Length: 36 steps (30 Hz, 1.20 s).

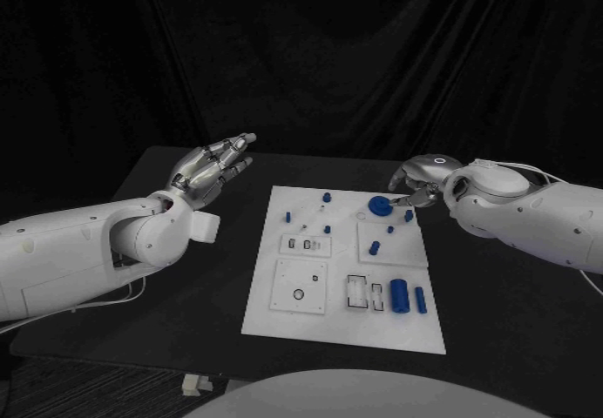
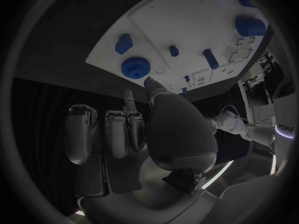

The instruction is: Assemble the parts on the task board

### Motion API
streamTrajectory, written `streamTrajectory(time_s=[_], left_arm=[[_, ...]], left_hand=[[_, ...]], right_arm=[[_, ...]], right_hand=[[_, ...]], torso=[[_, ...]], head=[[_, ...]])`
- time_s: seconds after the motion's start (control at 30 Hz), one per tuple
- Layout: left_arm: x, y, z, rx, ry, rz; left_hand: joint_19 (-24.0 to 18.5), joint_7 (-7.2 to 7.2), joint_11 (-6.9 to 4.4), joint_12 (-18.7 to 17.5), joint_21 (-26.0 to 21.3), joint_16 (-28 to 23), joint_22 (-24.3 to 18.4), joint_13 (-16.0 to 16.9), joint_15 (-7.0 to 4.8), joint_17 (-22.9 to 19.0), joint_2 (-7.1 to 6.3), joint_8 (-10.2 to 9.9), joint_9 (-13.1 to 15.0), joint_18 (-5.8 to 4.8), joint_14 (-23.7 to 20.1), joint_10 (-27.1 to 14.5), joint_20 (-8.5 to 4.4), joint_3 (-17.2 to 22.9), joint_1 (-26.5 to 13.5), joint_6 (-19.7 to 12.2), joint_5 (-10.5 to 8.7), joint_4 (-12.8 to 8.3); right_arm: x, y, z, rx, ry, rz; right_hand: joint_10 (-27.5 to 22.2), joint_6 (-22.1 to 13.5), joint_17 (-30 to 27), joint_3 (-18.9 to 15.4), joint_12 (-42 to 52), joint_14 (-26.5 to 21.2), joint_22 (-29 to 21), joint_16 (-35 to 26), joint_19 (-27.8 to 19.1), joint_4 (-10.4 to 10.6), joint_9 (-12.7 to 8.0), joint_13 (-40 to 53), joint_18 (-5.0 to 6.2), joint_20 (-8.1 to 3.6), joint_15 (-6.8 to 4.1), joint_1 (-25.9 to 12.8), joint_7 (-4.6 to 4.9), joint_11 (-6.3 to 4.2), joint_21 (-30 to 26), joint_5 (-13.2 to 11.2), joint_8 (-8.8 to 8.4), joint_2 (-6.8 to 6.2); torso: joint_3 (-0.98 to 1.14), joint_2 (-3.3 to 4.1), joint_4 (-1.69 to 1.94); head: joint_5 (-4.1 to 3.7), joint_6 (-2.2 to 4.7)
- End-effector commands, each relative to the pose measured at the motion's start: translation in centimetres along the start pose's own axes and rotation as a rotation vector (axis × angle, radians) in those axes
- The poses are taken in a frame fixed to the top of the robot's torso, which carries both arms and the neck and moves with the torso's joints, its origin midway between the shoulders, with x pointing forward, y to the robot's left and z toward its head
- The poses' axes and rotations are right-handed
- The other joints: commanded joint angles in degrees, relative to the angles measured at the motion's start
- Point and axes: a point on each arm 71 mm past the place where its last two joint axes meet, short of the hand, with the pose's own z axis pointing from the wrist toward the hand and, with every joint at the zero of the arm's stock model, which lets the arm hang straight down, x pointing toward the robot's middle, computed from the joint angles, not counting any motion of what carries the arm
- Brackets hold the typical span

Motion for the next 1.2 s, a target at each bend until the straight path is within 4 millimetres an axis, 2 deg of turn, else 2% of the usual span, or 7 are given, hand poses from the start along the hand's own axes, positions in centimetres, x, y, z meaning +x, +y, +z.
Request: streamTrajectory(time_s=[0.03,0.23,0.6,0.73,0.83,1.0,1.2], left_arm=[[0.2,-0.2,0.1,0.013,0.013,-0.006],[0.3,-0.2,0.1,0.013,0.016,-0.007],[0.4,-0.2,0.2,0.027,0.02,-0.01],[0.4,-0.2,0.2,0.03,0.022,-0.01],[0.4,-0.2,0.2,0.03,0.021,-0.01],[0.4,-0.2,0.2,0.03,0.021,-0.01],[0.4,-0.2,0.2,0.028,0.021,-0.01]], left_hand=[[0.1,-0.01,0.46,0.27,-0.26,0.28,-0.03,0.07,0.47,0.08,0.02,0.23,0.08,0.69,0.04,-0.12,0.45,0.34,0.59,0.29,0.24,-0.09],[0.1,0.0,0.47,0.3,-0.27,0.3,-0.03,0.07,0.49,0.09,0.0,0.24,0.08,0.68,0.05,-0.11,0.46,0.36,0.6,0.29,0.23,-0.08],[0.12,0.05,0.58,0.63,-0.25,0.45,-0.02,0.14,0.63,0.15,-0.07,0.43,0.13,0.63,0.14,0.13,0.59,0.69,0.74,0.64,0.37,-0.07],[0.1,0.07,0.61,0.7,-0.27,0.43,-0.03,0.15,0.64,0.14,-0.08,0.47,0.14,0.63,0.13,0.19,0.6,0.76,0.77,0.73,0.43,-0.07],[0.12,0.08,0.62,0.73,-0.25,0.44,-0.02,0.16,0.64,0.14,-0.09,0.48,0.14,0.63,0.13,0.21,0.59,0.79,0.79,0.74,0.46,-0.07],[0.12,0.08,0.62,0.73,-0.25,0.44,-0.02,0.16,0.64,0.14,-0.09,0.48,0.14,0.63,0.13,0.21,0.59,0.79,0.79,0.74,0.46,-0.07],[0.12,0.08,0.62,0.73,-0.25,0.44,-0.02,0.16,0.64,0.14,-0.09,0.48,0.14,0.63,0.13,0.21,0.59,0.79,0.79,0.74,0.46,-0.07]], right_arm=[[0.2,-0.2,0.3,0.024,0.005,-0.011],[0.6,-0.1,0.7,0.022,0.008,-0.014],[1.0,0.2,1.4,0.02,0.027,-0.018],[1.2,0.4,1.6,0.018,0.041,-0.02],[1.5,0.5,1.7,0.015,0.055,-0.02],[1.9,0.8,2.0,0.012,0.071,-0.02],[2.3,1.0,2.2,0.003,0.078,-0.019]], right_hand=[[6.27,-0.7,15.06,0.5,0.19,6.2,10.52,0.17,0.13,-0.59,0.09,15.06,-0.41,0.16,-0.16,1.28,0.01,0.12,-0.61,1.66,-0.55,0.24],[6.27,-1.23,15.06,0.74,0.19,6.2,10.44,0.17,-0.08,-1.37,0.1,15.06,-0.34,0.23,-0.11,2.09,0.03,0.16,-0.87,2.04,-0.88,0.1],[6.27,-2.92,15.06,0.52,0.19,6.2,10.51,0.17,-0.15,-1.67,-0.11,15.06,-0.33,0.37,0.04,1.97,0.26,0.34,-1.02,0.01,-1.55,0.03],[6.27,-3.95,15.06,-0.12,0.19,6.2,10.89,0.17,0.26,-1.31,-0.53,15.06,-0.45,0.55,0.22,1.31,0.47,0.54,-0.65,-4.09,-1.48,-0.22],[6.27,-4.27,15.06,-0.39,0.19,6.2,10.94,0.17,0.27,-0.96,-0.73,15.06,-0.45,0.61,0.3,1.03,0.57,0.62,-0.68,-5.55,-1.48,-0.38],[6.27,-4.27,15.06,-0.39,0.19,6.2,10.97,0.17,0.3,-0.94,-0.75,15.06,-0.46,0.62,0.3,1.05,0.59,0.64,-0.65,-5.61,-1.46,-0.36],[6.27,-3.58,15.06,-0.25,0.19,6.2,11.0,0.17,0.27,-0.99,-0.7,15.06,-0.44,0.71,0.4,1.37,0.76,0.77,-0.75,-4.23,-1.05,-0.15]], torso=[[0.0,0.01,0.11],[-0.01,0.0,0.12],[-0.02,0.06,0.19],[-0.02,0.03,0.14],[-0.02,-0.01,0.08],[0.01,-0.01,0.02],[0.01,0.01,0.12]], head=[[0.16,-0.14],[0.13,-0.38],[-0.13,-0.34],[-0.17,-0.31],[-0.06,-0.38],[-0.1,-0.47],[-0.05,-0.51]])
